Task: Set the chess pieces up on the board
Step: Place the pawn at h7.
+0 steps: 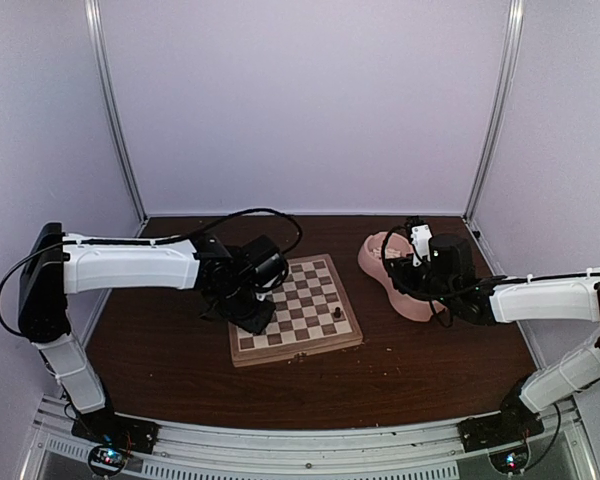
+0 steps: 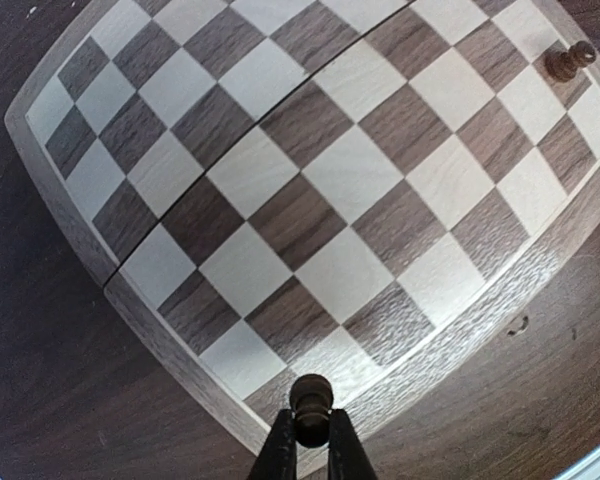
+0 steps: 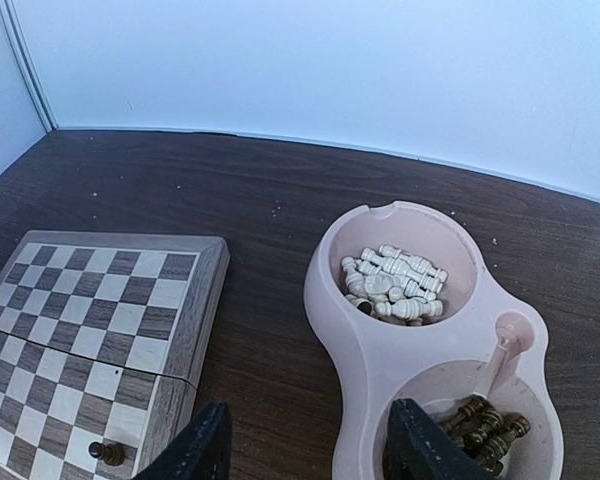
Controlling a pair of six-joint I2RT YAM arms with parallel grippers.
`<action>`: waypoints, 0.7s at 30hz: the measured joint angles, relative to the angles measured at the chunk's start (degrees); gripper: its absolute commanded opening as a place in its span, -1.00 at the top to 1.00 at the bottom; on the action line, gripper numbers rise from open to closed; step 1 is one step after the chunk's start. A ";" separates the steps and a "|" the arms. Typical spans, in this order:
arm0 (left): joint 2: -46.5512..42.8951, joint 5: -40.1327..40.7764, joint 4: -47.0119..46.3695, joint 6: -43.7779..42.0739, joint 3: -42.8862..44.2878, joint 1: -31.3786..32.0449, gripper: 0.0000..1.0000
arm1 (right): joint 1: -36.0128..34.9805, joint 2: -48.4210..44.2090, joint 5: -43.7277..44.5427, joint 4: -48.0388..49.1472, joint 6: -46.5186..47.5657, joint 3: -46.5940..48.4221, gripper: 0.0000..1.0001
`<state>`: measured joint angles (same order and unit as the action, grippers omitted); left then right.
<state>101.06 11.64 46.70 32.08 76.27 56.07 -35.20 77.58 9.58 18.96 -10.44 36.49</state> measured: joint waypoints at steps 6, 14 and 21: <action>-1.77 -0.13 -0.15 1.18 -4.52 -1.31 0.92 | 0.00 0.00 -0.55 -0.02 0.00 0.00 -0.12; -3.26 -1.95 -2.10 2.36 -8.17 -4.22 0.90 | 0.00 0.00 -0.61 -0.02 0.00 0.00 -0.12; -3.34 -2.86 -4.70 2.36 -9.53 -5.01 0.89 | 0.00 0.00 -0.70 -0.02 0.04 0.00 -0.12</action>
<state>97.71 8.78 42.00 34.44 66.74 51.07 -35.20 77.58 8.88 18.94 -10.39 36.49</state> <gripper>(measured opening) 0.084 0.560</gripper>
